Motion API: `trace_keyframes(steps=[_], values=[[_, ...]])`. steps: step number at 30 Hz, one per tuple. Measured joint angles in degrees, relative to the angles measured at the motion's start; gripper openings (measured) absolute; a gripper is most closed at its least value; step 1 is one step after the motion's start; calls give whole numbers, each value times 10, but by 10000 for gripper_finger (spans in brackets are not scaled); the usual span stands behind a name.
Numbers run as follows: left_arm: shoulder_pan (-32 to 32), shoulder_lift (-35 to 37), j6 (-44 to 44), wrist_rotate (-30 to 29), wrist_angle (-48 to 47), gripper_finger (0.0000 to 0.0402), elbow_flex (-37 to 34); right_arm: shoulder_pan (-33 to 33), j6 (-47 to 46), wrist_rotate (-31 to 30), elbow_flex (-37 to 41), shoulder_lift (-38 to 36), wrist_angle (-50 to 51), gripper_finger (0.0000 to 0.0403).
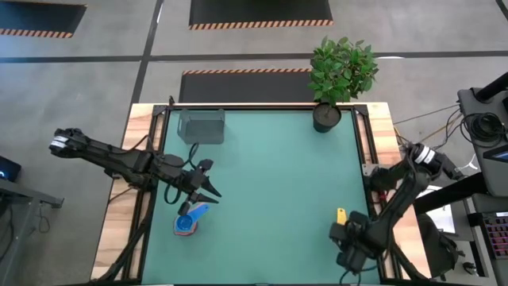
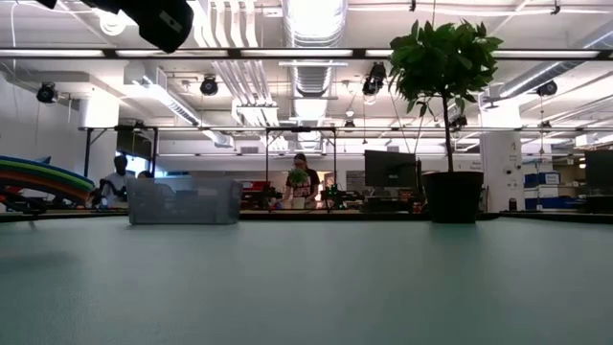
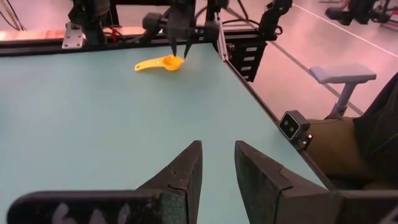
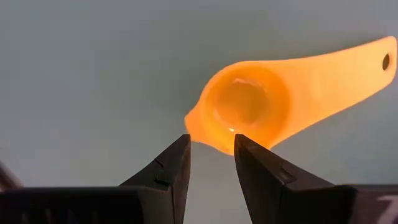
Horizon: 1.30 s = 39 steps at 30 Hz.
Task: Nest measuring cups in basket
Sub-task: Stack the yellow measuring cup on top of the blue measuring cup
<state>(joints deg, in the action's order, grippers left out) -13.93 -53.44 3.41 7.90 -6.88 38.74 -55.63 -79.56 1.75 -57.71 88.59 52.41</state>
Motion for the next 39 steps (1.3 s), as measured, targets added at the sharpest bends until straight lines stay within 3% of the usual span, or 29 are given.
trace_keyframes(steps=[12,39], values=[[0,0,-17,0,14,77,0,-13,25,-67,0,24,0,111],[0,1,-17,0,14,78,0,-11,17,-91,25,24,-5,48]])
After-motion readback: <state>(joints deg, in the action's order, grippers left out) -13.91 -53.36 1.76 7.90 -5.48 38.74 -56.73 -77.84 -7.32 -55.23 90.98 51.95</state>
